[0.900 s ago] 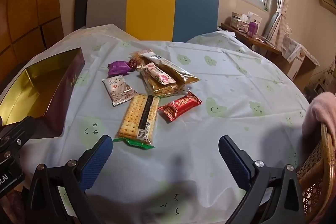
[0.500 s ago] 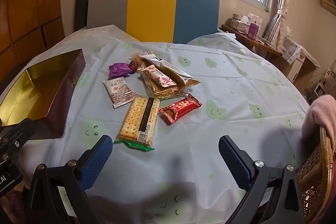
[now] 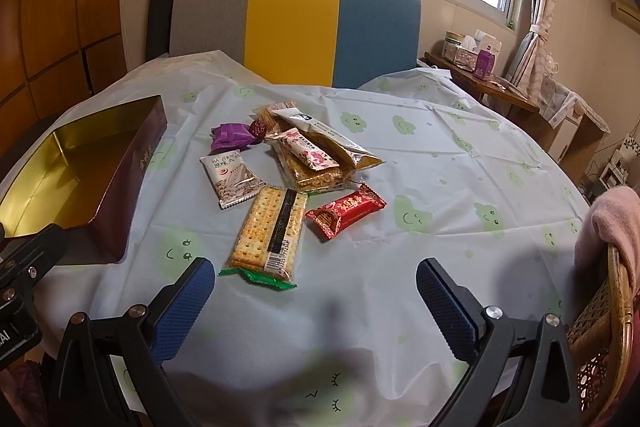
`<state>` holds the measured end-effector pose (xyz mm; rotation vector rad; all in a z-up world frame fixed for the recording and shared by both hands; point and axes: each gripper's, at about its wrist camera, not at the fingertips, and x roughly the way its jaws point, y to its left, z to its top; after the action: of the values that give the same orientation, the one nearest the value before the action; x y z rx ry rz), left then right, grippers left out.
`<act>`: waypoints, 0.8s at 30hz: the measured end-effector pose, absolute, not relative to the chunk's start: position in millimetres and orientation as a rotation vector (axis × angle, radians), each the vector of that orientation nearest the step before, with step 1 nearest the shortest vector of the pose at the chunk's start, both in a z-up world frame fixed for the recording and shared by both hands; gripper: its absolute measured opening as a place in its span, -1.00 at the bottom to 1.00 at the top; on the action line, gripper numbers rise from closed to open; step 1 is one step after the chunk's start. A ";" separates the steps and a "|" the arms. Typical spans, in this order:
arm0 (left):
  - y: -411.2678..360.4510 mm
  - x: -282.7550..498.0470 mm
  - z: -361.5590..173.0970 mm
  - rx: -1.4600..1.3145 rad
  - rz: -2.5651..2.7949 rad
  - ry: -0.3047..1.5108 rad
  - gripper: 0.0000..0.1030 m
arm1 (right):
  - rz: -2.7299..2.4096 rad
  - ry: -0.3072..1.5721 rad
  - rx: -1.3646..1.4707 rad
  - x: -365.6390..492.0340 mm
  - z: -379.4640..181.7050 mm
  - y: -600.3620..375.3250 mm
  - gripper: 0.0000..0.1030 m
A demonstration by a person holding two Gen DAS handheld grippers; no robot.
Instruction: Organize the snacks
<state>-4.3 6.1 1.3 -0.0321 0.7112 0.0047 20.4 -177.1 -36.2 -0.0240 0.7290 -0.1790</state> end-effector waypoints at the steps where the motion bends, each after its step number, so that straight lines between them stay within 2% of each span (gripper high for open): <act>1: 5.9 -4.3 1.3 -0.031 0.005 0.710 0.99 | -0.178 0.728 -0.025 20.0 -35.9 -176.9 1.00; 24: 7.2 -7.7 4.8 -0.038 -0.003 0.704 0.99 | -0.176 0.719 -0.036 18.0 -34.5 -174.7 1.00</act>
<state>-7.7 7.2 4.8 -0.0383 0.7037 -0.0035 18.0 -174.7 -34.5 -0.0358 0.7187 -0.1757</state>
